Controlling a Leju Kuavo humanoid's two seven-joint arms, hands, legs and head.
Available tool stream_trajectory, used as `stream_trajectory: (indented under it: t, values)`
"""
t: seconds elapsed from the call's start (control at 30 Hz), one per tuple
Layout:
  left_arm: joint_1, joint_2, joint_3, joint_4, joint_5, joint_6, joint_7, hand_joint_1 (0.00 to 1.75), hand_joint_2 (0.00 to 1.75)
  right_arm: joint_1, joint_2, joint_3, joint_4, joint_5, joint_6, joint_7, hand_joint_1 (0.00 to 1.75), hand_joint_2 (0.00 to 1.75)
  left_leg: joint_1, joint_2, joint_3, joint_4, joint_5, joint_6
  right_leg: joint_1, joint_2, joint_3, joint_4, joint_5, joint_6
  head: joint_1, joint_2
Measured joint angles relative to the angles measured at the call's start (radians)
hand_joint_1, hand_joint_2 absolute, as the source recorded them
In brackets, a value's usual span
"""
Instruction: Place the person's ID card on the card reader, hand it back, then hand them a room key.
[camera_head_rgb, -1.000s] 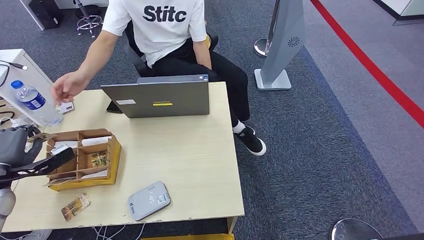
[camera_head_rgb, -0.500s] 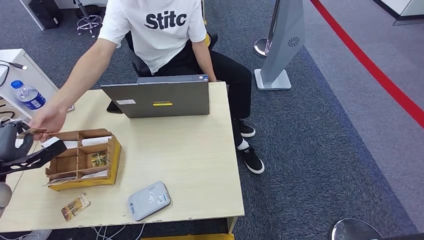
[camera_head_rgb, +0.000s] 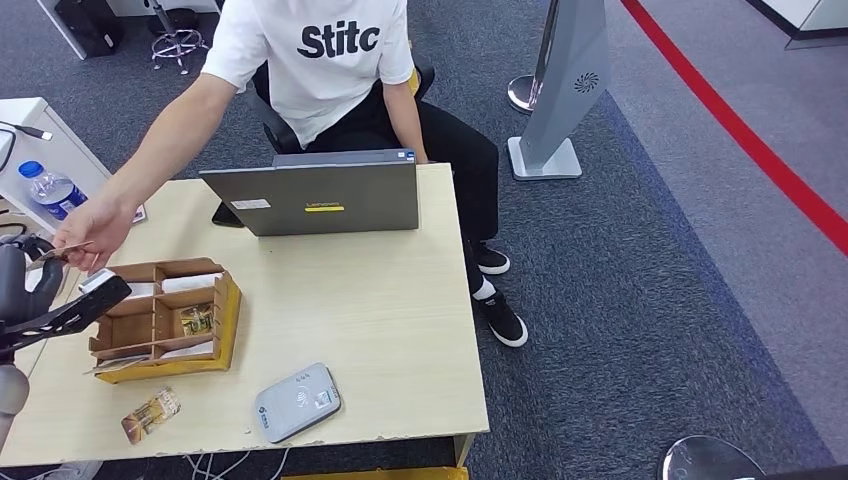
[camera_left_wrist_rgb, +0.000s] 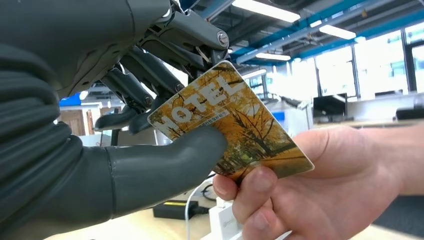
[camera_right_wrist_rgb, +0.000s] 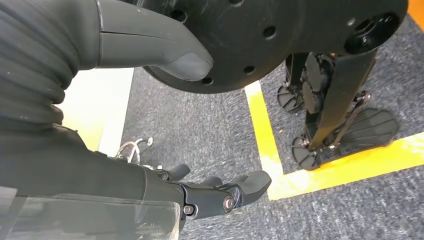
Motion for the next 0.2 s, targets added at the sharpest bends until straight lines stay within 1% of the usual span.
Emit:
stream_trajectory:
  t: [0.03, 0.13, 0.2]
  values:
    - [0.005, -0.008, 0.005, -0.004, 0.007, 0.021, -0.008, 0.00, 1.75, 0.000, 0.000, 0.000, 0.000, 0.000, -0.003, 0.004, 0.00, 1.75, 0.000, 0.000, 0.000, 0.000, 0.000, 0.000, 0.000, 0.000, 0.000, 0.000, 0.000, 0.000, 0.000, 0.000]
    - [0.027, -0.035, 0.021, -0.038, 0.042, 0.067, -0.025, 0.00, 1.75, 0.000, 0.000, 0.000, 0.000, 0.000, -0.009, 0.012, 0.00, 1.75, 0.000, -0.001, 0.000, 0.000, 0.000, 0.000, 0.000, -0.001, 0.000, 0.000, 0.000, 0.000, 0.000, 0.000]
    - [0.039, -0.049, 0.031, -0.065, 0.066, 0.079, -0.032, 0.00, 1.75, 0.000, 0.000, 0.000, 0.000, 0.000, -0.013, 0.013, 0.00, 1.75, 0.000, -0.001, 0.000, 0.000, 0.000, 0.000, 0.000, -0.001, 0.000, 0.000, 0.000, 0.000, 0.000, 0.000]
